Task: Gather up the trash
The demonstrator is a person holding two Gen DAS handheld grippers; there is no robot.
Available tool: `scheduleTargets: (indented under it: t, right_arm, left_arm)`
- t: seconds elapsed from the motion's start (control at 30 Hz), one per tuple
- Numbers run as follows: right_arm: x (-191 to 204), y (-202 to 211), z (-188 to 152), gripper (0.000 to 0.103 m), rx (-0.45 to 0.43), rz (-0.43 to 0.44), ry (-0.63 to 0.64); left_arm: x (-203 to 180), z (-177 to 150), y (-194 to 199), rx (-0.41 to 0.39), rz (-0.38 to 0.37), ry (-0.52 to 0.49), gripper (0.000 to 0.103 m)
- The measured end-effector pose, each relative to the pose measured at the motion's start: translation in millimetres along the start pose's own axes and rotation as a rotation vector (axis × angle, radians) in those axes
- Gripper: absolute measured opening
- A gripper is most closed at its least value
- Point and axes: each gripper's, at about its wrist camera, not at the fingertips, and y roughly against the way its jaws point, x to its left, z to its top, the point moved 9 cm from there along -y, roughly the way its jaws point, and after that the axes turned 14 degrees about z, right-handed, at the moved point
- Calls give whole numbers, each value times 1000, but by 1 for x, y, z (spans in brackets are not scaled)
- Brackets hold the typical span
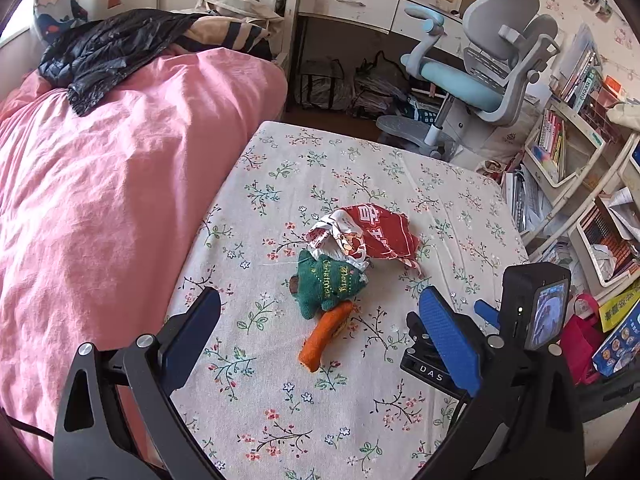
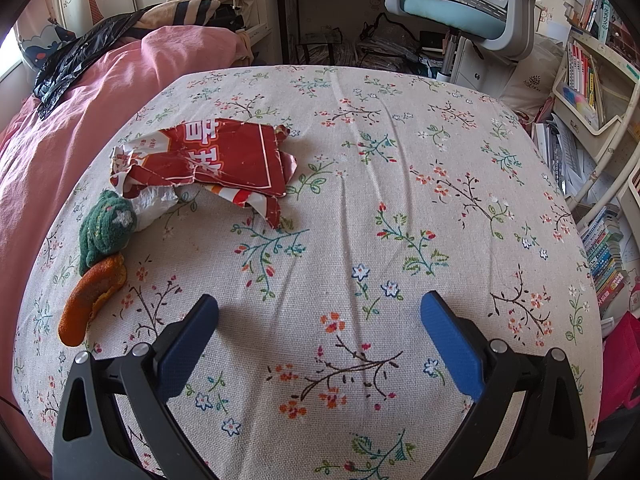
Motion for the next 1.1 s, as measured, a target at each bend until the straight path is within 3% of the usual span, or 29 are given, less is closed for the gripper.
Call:
scheduleTargets:
  t: [0.63,1.1]
  right_arm:
    - [0,0,0,96,0,0,0]
    - [0,0,0,96,0,0,0]
  left_arm:
    - [0,-1,0,1,-11,0,96]
    - [-1,-12,-13,9,88,-39,96]
